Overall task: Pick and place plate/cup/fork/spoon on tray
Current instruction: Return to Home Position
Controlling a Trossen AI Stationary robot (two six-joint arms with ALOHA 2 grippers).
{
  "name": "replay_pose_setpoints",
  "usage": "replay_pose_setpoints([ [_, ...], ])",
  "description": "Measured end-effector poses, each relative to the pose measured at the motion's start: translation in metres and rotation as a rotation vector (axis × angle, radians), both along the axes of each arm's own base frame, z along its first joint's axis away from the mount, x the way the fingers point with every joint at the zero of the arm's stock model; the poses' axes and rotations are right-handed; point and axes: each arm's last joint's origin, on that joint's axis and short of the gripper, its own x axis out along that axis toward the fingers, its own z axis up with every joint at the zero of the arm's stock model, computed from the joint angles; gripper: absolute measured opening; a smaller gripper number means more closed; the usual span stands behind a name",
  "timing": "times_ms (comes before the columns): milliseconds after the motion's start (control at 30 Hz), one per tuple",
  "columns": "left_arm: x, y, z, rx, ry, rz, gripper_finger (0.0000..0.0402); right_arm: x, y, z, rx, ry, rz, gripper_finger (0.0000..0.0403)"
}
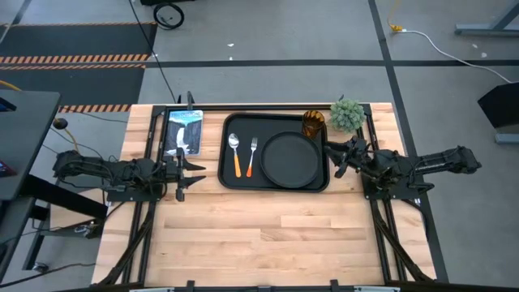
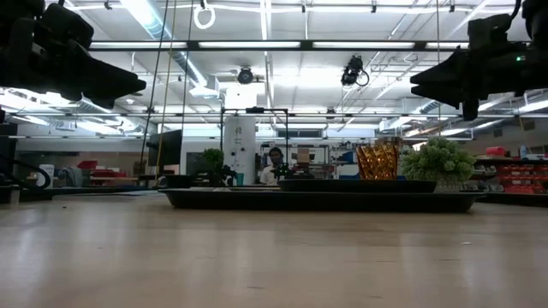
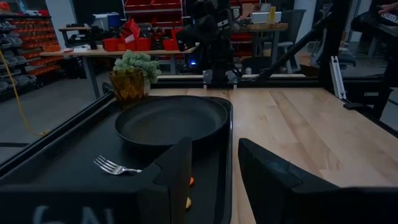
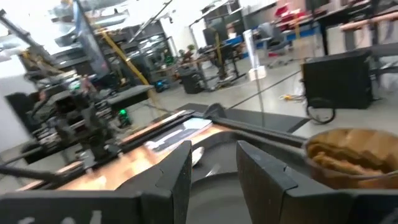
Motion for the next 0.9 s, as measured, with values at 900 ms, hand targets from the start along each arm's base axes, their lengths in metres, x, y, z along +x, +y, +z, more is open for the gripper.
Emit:
replay_pose_setpoints([
  [900, 0.000, 0.000, 0.000, 0.000, 0.000, 0.000, 0.0142, -0.018, -0.029, -0.010, 0.128, -0.011, -0.318, 0.0132],
])
